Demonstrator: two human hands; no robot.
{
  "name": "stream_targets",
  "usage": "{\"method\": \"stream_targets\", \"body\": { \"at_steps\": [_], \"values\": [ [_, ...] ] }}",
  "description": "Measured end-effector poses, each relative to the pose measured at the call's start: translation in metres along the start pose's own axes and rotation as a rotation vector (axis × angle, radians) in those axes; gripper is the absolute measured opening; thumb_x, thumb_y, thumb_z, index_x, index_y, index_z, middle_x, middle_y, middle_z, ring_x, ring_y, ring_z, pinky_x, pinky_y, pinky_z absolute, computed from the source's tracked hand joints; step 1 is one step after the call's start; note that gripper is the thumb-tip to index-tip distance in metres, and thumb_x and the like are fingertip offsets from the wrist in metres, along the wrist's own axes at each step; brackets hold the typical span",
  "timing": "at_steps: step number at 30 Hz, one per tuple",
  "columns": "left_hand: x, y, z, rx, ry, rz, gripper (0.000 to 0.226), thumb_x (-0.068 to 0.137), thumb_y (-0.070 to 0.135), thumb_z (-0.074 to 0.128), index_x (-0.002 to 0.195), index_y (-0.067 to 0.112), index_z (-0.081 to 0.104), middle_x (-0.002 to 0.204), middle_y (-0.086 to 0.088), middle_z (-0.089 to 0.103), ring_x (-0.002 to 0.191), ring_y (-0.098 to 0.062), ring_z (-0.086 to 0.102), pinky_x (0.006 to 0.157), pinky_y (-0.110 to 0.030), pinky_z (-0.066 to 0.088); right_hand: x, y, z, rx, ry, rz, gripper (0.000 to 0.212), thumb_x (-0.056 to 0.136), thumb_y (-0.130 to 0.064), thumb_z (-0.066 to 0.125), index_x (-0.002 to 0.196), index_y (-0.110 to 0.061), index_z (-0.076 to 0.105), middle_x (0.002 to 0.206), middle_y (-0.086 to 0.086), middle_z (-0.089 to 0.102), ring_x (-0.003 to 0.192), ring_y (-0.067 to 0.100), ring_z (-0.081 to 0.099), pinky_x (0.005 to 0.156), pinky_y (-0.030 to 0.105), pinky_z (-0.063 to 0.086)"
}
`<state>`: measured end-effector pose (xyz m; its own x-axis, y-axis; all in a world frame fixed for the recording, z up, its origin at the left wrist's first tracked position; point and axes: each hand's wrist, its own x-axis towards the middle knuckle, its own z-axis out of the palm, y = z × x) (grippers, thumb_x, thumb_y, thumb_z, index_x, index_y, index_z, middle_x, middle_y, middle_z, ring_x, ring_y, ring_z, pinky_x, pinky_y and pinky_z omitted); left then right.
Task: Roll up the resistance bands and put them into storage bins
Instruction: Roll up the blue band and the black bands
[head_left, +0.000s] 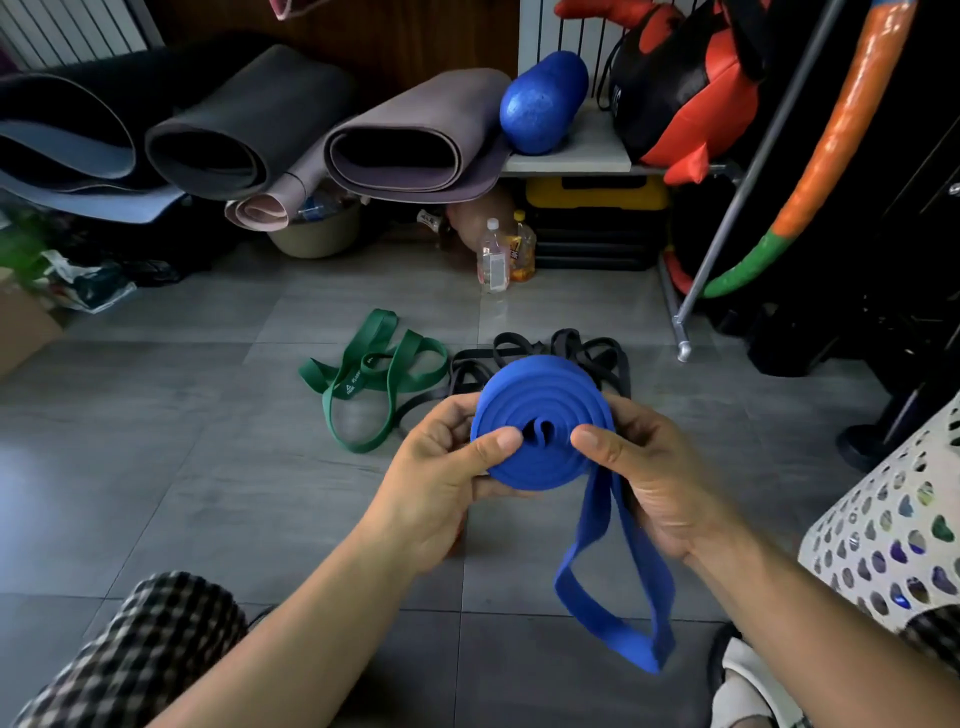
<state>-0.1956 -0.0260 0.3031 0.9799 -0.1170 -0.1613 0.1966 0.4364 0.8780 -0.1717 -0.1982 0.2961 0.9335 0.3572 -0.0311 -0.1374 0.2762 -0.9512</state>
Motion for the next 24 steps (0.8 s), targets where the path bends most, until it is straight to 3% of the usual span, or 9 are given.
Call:
{"method": "stream_targets", "body": {
  "at_steps": [4,7,11,13,15,18,24],
  "values": [
    [0.000,-0.011,0.006,-0.154,0.028,-0.028,0.043,0.076,0.007,0.068,0.114,-0.001,0.051,0.104,-0.016,0.067,0.086,-0.030,0.068,0.060,-0.035,0.056,-0.001,0.005,0.010,0.127,0.090,0.007,0.044,0.051,-0.034,0.082,0.088,-0.013,0.073,0.092,0.007,0.073,0.086,0.017,0.069,0.069,0.019,0.053],
    [0.000,-0.008,0.002,-0.139,-0.005,-0.143,0.050,0.073,0.006,0.062,0.121,0.000,0.047,0.112,-0.017,0.064,0.090,-0.029,0.068,0.063,-0.036,0.057,0.001,0.000,0.010,0.031,0.109,0.054,0.026,0.065,-0.022,0.068,0.089,-0.010,0.069,0.086,0.004,0.074,0.081,0.015,0.069,0.068,0.019,0.054],
    [0.009,0.008,-0.017,0.547,-0.076,-0.100,0.051,0.075,-0.001,0.069,0.113,0.028,0.053,0.116,-0.003,0.060,0.102,-0.015,0.061,0.081,-0.032,0.055,0.002,-0.001,0.005,-0.362,0.037,0.112,0.020,0.073,-0.008,0.070,0.093,-0.011,0.067,0.089,0.006,0.073,0.083,0.018,0.068,0.074,0.027,0.056],
    [0.011,0.010,-0.019,0.673,-0.151,-0.059,0.051,0.075,-0.002,0.070,0.108,0.034,0.055,0.111,0.002,0.062,0.102,-0.013,0.061,0.087,-0.027,0.053,0.002,0.000,0.006,-0.505,-0.042,0.141,0.025,0.071,-0.011,0.073,0.094,-0.015,0.066,0.093,0.008,0.071,0.089,0.023,0.068,0.080,0.035,0.055],
    [0.008,0.009,-0.018,0.613,-0.146,-0.027,0.043,0.075,-0.005,0.068,0.101,0.029,0.060,0.099,0.002,0.068,0.093,-0.012,0.065,0.082,-0.024,0.054,0.003,-0.002,0.008,-0.484,-0.065,0.136,0.029,0.067,-0.015,0.074,0.095,-0.019,0.065,0.094,0.006,0.071,0.090,0.021,0.067,0.081,0.033,0.055],
    [0.004,0.008,-0.017,0.436,-0.049,0.031,0.035,0.071,0.000,0.069,0.100,0.019,0.061,0.087,0.004,0.071,0.081,-0.012,0.067,0.070,-0.025,0.055,0.003,-0.006,0.008,-0.329,-0.034,0.065,0.037,0.062,-0.022,0.071,0.098,-0.021,0.063,0.091,-0.004,0.071,0.086,0.009,0.067,0.073,0.020,0.053],
    [-0.004,-0.001,-0.008,0.085,0.032,0.004,0.040,0.067,0.015,0.064,0.106,0.009,0.057,0.090,-0.003,0.071,0.083,-0.019,0.069,0.067,-0.031,0.058,0.004,-0.004,0.015,-0.177,0.051,-0.039,0.031,0.071,-0.021,0.074,0.100,-0.018,0.064,0.091,-0.005,0.072,0.088,0.009,0.067,0.071,0.016,0.050]
  ]
}}
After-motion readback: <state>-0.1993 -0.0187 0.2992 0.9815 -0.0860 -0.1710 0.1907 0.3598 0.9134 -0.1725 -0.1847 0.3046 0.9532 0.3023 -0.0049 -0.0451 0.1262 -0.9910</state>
